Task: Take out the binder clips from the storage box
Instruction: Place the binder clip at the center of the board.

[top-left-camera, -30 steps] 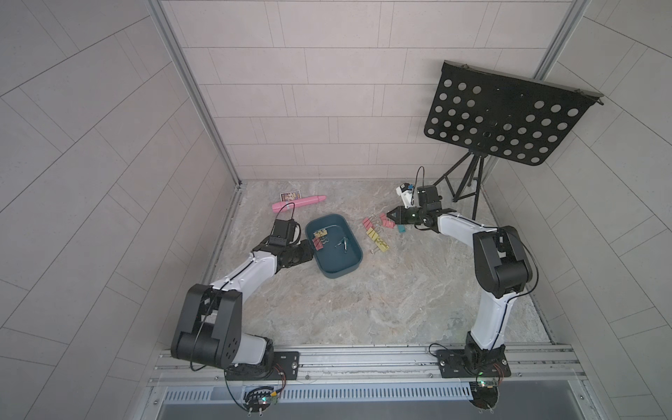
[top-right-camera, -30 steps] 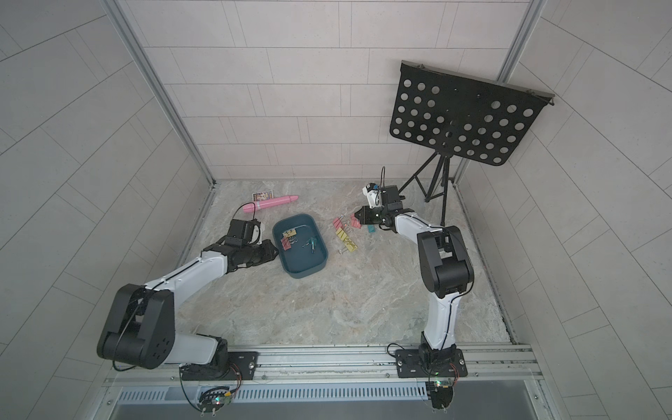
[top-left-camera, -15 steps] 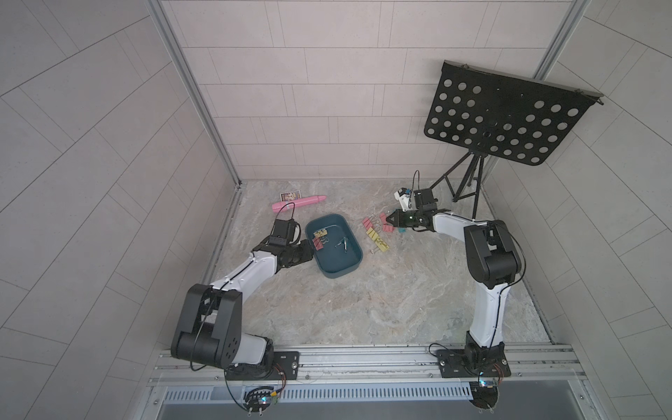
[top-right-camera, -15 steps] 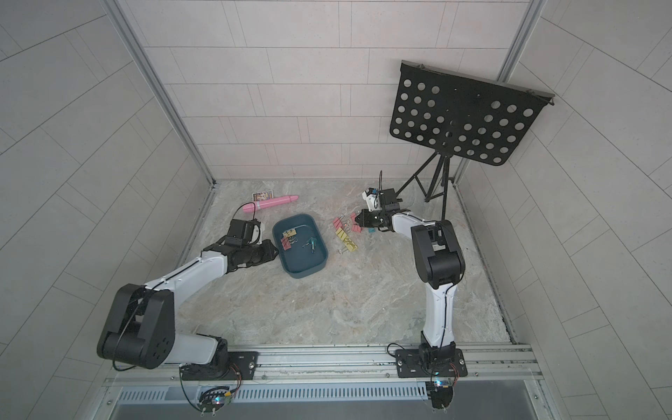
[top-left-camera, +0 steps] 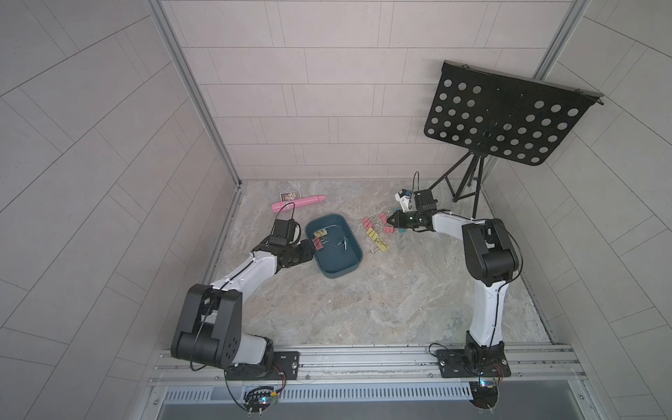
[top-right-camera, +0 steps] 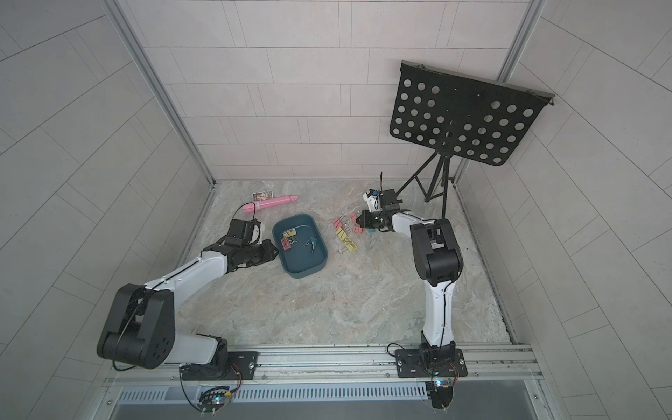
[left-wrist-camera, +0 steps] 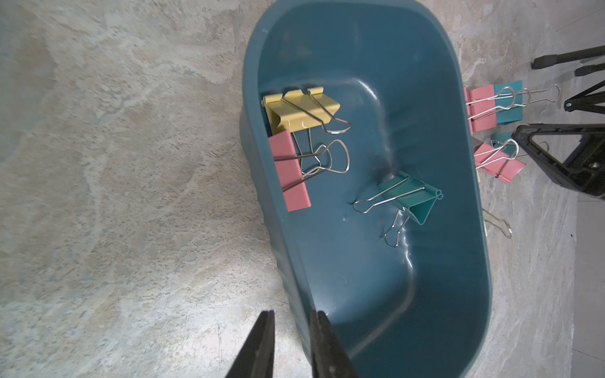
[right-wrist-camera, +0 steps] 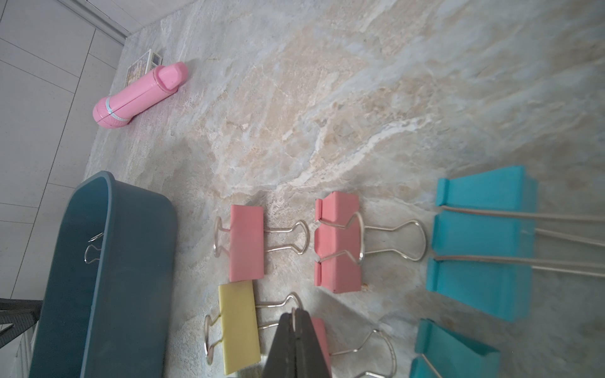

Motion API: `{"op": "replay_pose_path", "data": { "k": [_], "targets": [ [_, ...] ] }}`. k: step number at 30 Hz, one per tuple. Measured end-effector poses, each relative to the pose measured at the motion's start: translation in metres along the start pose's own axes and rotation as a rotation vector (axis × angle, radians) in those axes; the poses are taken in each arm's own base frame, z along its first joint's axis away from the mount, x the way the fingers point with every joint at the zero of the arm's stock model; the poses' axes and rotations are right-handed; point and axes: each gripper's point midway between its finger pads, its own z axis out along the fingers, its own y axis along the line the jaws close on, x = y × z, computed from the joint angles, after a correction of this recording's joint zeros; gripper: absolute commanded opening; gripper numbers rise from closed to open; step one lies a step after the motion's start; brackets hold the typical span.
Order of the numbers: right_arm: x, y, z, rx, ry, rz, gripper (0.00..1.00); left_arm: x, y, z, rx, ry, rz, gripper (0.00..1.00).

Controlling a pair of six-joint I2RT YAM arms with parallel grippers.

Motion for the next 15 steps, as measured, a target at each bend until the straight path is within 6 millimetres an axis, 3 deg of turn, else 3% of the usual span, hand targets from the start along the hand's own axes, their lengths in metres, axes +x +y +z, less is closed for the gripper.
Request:
{"op": "replay_pose_path", "data": {
  "k": [8, 15],
  "targets": [
    [-0.0013, -0.0041, -0.002, 0.005, -0.004, 0.007, 0.0, 0.0, -0.0001, 0.0, 0.0, 0.0, 0.0, 0.28],
    [-0.0008, -0.0039, -0.0023, 0.003, 0.0, 0.01, 0.07, 0.0, -0.0001, 0.0, 0.0, 0.0, 0.0, 0.28]
  ]
}}
